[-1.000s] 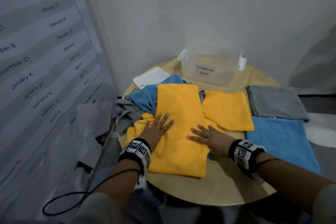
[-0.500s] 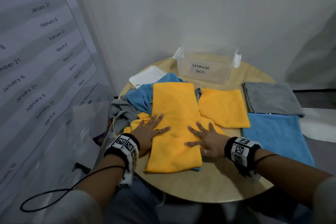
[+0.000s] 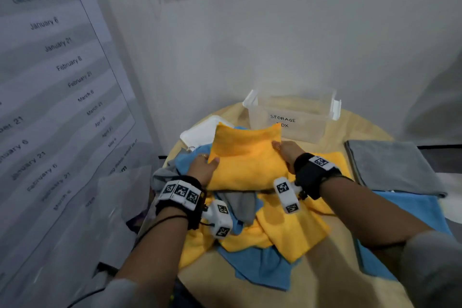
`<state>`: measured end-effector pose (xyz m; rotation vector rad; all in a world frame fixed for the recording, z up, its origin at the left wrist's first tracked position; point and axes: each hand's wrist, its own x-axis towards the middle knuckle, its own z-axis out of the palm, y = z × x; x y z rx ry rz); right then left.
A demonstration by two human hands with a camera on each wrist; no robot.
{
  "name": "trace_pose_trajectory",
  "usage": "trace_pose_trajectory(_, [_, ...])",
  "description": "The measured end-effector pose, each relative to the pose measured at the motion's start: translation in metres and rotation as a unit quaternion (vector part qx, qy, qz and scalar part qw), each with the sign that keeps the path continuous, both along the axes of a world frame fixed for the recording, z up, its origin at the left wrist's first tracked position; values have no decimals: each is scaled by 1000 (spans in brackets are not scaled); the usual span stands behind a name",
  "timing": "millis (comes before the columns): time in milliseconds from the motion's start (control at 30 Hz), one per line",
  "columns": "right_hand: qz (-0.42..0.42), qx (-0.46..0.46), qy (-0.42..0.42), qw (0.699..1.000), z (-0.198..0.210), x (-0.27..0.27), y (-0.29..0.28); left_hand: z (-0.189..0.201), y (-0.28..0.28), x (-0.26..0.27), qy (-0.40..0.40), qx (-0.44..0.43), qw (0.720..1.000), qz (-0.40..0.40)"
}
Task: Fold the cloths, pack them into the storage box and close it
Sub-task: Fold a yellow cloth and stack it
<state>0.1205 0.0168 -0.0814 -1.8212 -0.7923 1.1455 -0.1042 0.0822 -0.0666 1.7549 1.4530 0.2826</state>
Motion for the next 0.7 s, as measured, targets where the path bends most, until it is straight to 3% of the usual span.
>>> trace_pose_trajectory(133, [56, -126, -51, 989, -48, 5, 11, -25, 3, -2, 80, 5, 997, -11])
trace_pose_trajectory(333, [86, -86, -136, 983, -55, -1, 16, -34, -14, 3, 58, 111, 991, 55])
trace_pose_trajectory(567, [-4, -56, -207, 977, -39, 1, 10, -27, -26, 14, 90, 191, 972, 103])
trace_pose_trajectory(633, [3, 23, -278, 960, -30, -1, 0, -26, -32, 14, 111, 304, 944, 61])
trace_pose_trajectory(700, [87, 123, -341, 928, -25, -22, -20, -28, -45, 23, 158, 359, 917, -69])
